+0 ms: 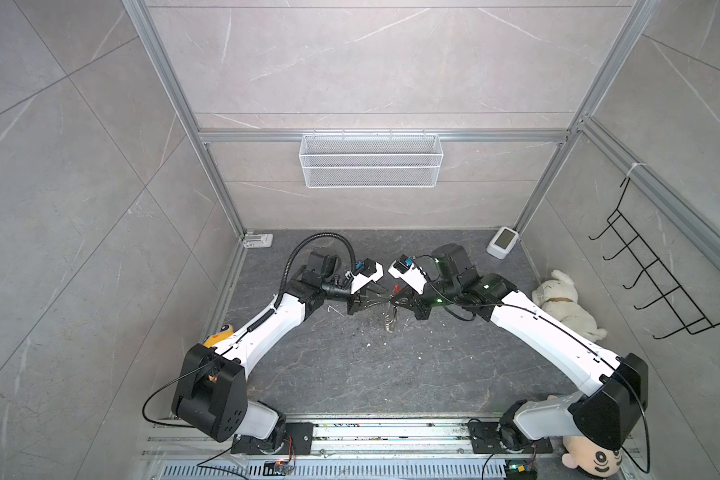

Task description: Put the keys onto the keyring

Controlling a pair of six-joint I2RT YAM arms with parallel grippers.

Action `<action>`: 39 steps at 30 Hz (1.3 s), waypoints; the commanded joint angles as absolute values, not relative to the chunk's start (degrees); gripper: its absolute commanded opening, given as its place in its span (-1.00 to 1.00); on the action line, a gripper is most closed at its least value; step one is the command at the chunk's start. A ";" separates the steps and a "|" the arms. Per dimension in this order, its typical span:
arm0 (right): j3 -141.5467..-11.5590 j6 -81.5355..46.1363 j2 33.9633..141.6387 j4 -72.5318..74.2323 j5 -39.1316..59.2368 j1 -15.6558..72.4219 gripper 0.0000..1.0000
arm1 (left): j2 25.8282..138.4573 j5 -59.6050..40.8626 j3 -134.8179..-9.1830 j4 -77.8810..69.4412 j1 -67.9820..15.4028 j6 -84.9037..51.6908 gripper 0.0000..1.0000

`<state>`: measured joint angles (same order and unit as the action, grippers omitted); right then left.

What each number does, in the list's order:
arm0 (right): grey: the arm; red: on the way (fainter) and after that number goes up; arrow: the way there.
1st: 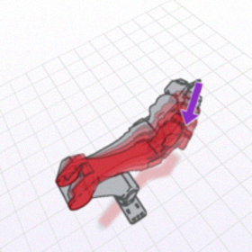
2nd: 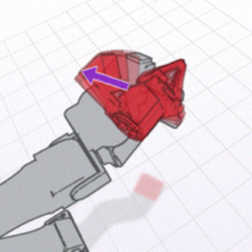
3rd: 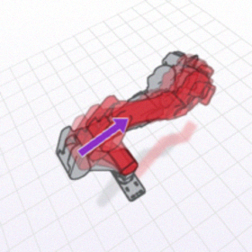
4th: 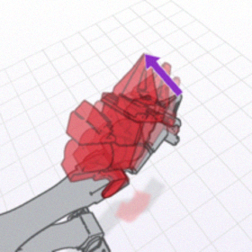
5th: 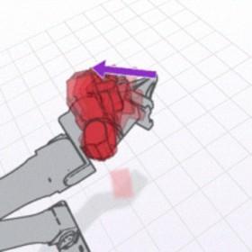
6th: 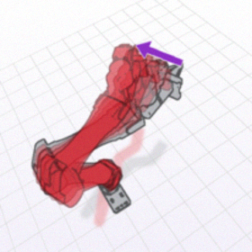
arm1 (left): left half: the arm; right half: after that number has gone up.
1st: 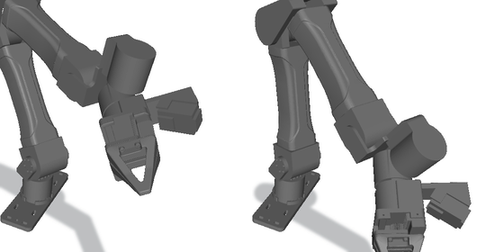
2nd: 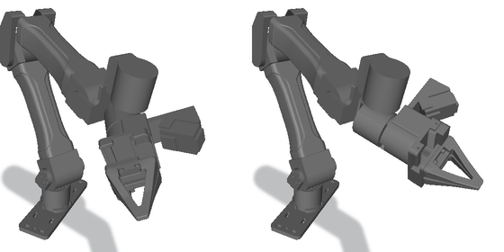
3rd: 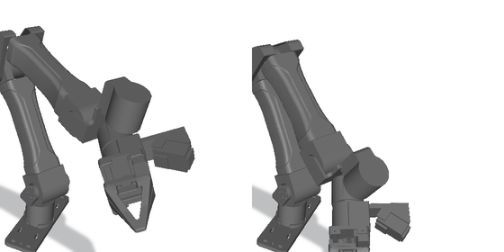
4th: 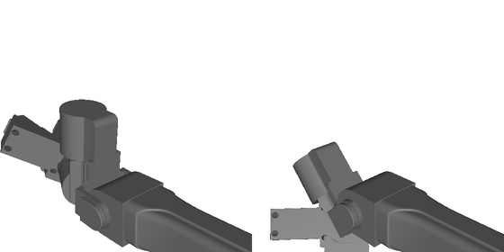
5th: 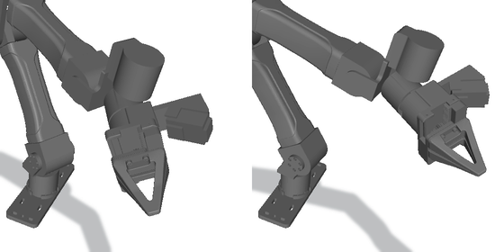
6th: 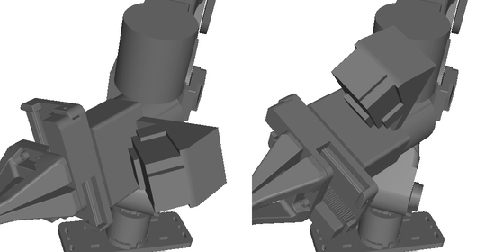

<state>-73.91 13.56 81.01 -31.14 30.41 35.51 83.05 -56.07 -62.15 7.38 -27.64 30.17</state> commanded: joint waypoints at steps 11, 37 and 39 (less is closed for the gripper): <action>-77.79 13.10 82.71 -29.36 31.39 36.64 -1.00 | 83.95 -61.01 -65.07 8.07 -27.67 30.77 -1.00; -64.49 -8.98 75.99 -5.99 48.55 26.12 -0.34 | 78.34 -56.11 -49.32 -39.45 -26.54 -2.02 -1.00; -64.17 -10.37 76.54 -4.04 49.44 26.09 -0.33 | 77.84 -55.11 -49.09 -40.46 -26.54 -3.56 -1.00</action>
<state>-65.06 -6.15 75.66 -9.78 45.30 26.17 80.82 -55.81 -49.01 -33.65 -26.63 -0.16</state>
